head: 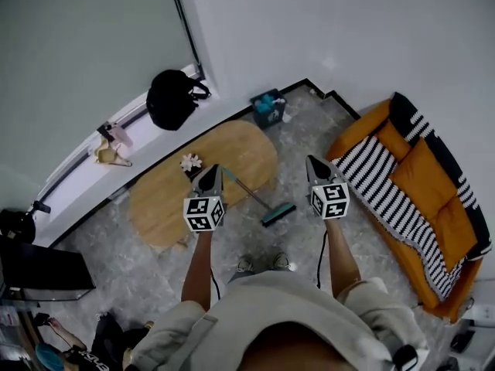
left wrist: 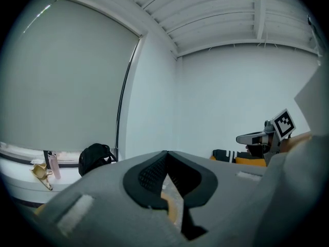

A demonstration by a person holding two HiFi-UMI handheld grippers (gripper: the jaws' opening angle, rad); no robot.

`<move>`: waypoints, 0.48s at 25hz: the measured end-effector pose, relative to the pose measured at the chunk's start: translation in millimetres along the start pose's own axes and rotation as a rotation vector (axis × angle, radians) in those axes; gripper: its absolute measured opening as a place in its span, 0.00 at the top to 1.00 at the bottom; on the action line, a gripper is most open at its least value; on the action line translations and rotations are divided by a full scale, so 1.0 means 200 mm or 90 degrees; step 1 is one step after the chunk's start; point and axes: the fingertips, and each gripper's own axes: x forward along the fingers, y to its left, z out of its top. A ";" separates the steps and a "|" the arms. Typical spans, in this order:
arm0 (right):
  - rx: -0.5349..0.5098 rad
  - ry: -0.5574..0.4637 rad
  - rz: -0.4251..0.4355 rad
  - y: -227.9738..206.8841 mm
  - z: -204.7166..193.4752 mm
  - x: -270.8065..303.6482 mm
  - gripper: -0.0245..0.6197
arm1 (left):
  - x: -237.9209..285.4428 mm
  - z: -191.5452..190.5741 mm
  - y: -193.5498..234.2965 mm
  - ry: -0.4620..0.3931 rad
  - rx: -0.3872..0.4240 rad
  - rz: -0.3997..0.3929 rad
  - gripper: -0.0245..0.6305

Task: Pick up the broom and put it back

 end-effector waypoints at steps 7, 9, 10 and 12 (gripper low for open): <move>0.004 -0.010 0.000 0.02 0.06 -0.02 0.96 | -0.05 0.12 0.02 -0.024 0.016 0.007 0.96; 0.003 -0.015 0.001 0.03 0.08 0.00 0.96 | -0.05 0.16 0.04 -0.032 0.018 0.011 0.96; 0.002 -0.016 0.002 0.04 0.09 0.00 0.96 | -0.06 0.17 0.05 -0.036 0.020 0.012 0.96; 0.000 -0.017 0.003 0.05 0.09 0.02 0.96 | -0.06 0.19 0.06 -0.041 0.024 0.013 0.96</move>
